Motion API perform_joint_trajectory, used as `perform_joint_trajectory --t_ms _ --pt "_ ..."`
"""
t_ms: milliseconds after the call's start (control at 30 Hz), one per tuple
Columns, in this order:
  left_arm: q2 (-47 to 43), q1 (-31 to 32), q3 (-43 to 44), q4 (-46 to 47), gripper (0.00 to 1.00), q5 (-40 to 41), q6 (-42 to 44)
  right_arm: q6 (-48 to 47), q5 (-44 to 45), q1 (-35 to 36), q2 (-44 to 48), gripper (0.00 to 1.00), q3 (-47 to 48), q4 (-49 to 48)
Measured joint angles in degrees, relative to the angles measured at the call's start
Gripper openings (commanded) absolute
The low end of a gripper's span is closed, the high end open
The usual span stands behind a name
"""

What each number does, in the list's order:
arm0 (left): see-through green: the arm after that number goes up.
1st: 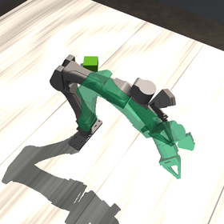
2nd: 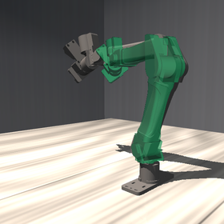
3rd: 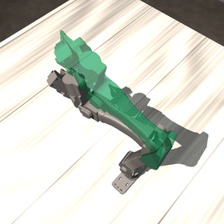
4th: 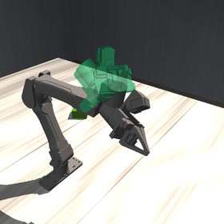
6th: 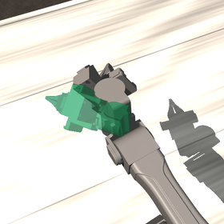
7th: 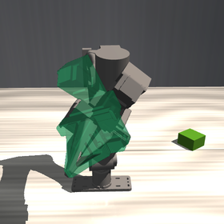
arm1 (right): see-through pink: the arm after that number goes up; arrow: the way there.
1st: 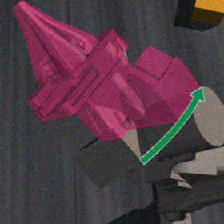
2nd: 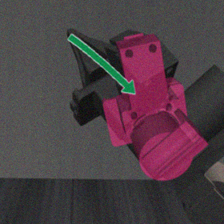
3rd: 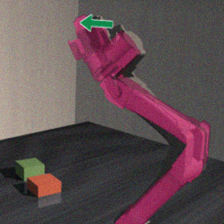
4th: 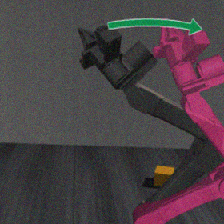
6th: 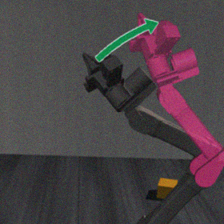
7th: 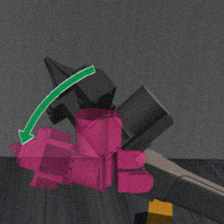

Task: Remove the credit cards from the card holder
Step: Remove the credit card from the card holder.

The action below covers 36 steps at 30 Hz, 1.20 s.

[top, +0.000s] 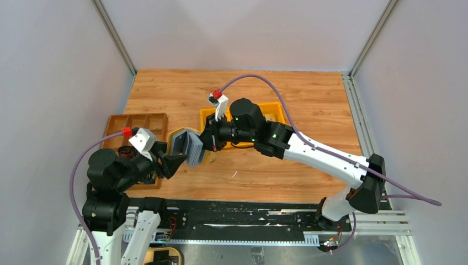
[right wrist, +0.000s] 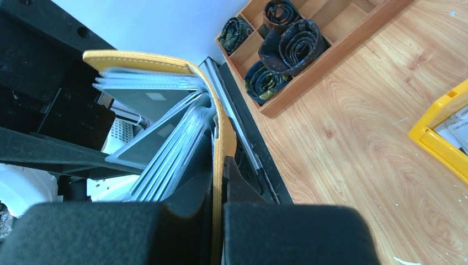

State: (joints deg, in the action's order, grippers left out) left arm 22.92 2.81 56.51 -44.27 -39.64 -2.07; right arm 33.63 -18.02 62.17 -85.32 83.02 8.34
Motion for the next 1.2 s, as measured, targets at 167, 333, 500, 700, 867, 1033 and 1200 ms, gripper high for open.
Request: perform_joint_trajectory --t_ms 167,333,500,700,867,1033,1200 --pt "-0.15 0.02 3.43 -2.58 0.42 0.04 3.32 -0.02 -1.77 -0.20 1.95 0.00 -2.69 -3.28" --pt "-0.22 0.00 4.72 -3.17 0.36 2.51 5.16 0.00 -5.75 -0.46 4.28 0.00 -6.56 -7.08" --pt "-0.24 0.00 5.81 -3.37 0.33 3.87 5.07 0.07 -9.22 -0.61 5.29 0.00 -8.09 -10.25" --pt "-0.24 0.00 6.12 -2.97 0.61 0.94 3.04 0.24 -13.29 -0.85 5.99 0.00 -9.22 -14.16" --pt "0.63 0.00 6.73 -3.52 0.40 -3.91 1.46 0.26 -15.74 -0.85 7.13 0.00 -10.43 -16.63" --pt "2.38 0.00 7.96 -3.96 0.18 -5.75 0.81 0.15 -16.96 -1.25 7.89 0.01 -11.82 -17.79" --pt "2.58 0.04 8.04 -4.39 0.06 -7.08 0.04 -0.66 -17.92 -2.64 8.09 0.50 -12.28 -16.92"
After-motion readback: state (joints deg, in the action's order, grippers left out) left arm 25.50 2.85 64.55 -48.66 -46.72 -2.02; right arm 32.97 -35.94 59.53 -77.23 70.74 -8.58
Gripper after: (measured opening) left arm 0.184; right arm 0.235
